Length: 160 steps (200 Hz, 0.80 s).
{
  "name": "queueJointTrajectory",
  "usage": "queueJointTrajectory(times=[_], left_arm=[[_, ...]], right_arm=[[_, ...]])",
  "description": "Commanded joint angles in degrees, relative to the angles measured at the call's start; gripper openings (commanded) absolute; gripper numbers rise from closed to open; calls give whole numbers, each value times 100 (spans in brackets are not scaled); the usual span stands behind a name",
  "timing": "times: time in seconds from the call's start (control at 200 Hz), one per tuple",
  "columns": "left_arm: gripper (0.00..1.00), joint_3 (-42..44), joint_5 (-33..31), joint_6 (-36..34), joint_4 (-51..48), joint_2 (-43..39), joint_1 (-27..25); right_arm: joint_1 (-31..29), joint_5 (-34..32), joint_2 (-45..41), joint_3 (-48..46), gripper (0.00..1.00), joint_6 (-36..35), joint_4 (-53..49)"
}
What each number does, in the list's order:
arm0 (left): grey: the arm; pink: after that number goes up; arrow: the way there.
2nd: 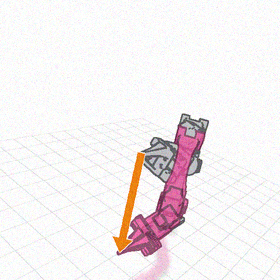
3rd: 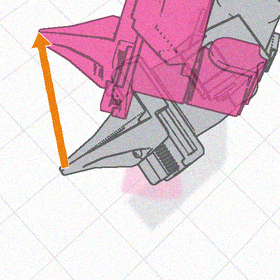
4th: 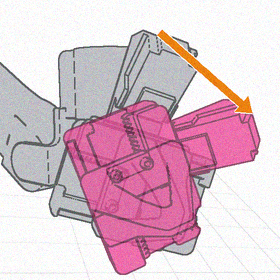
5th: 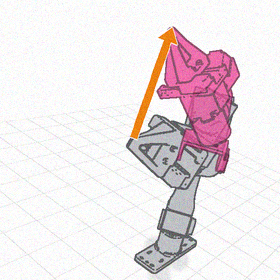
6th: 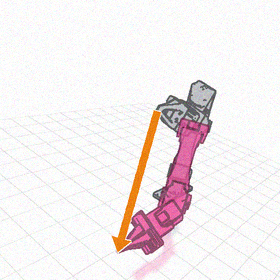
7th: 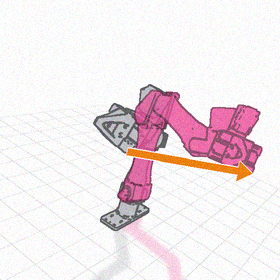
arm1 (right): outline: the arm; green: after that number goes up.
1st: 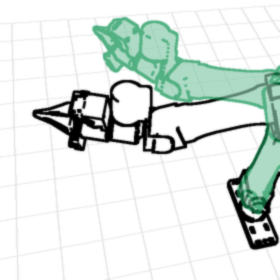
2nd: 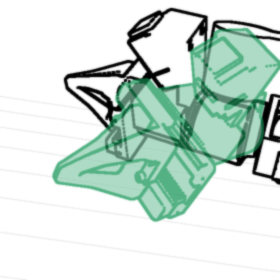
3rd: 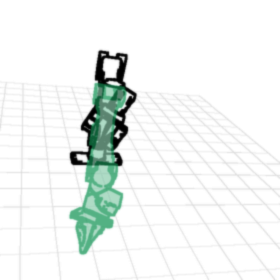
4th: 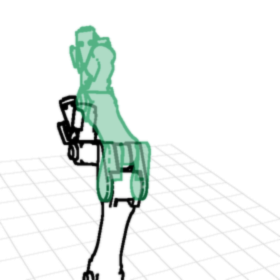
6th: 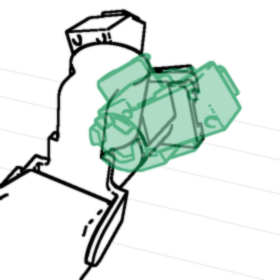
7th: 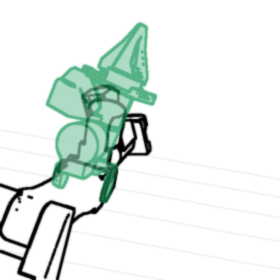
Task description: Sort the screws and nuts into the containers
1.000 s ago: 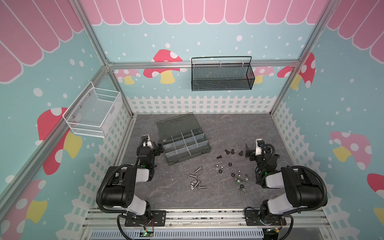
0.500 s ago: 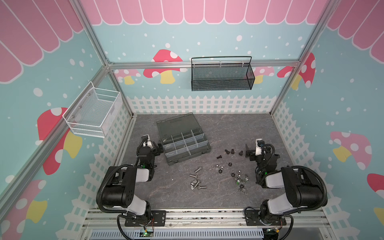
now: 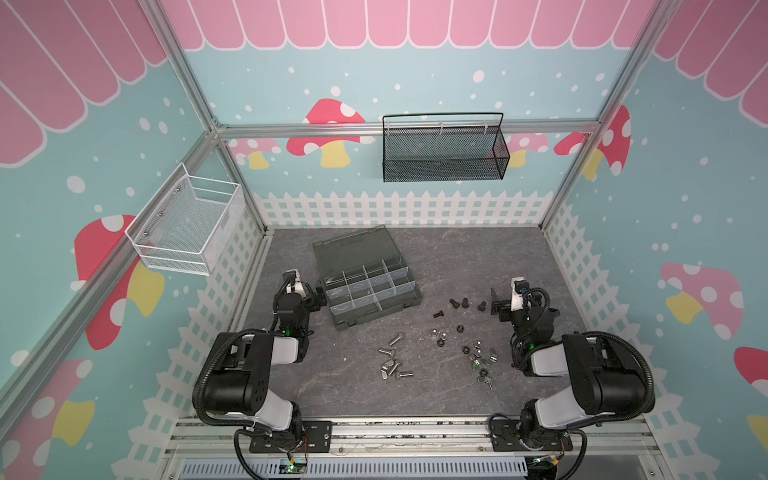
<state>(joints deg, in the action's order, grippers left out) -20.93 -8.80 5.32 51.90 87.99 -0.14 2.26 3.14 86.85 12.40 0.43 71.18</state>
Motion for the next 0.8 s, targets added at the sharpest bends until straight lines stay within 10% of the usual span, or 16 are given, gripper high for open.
queueJointTrajectory(times=[0.0, 0.575, 0.795], left_arm=[[100, -97, 44, -111, -49, -3, -21], [100, 592, -15, -50, 1197, -180, 13], [100, 558, -121, -21, 221, -1122, 12]], right_arm=[[6, 48, 21, 8, 98, -78, 186], [9, -122, -222, -2, 98, -15, 17], [11, -517, -919, 6, 98, 246, -700]])
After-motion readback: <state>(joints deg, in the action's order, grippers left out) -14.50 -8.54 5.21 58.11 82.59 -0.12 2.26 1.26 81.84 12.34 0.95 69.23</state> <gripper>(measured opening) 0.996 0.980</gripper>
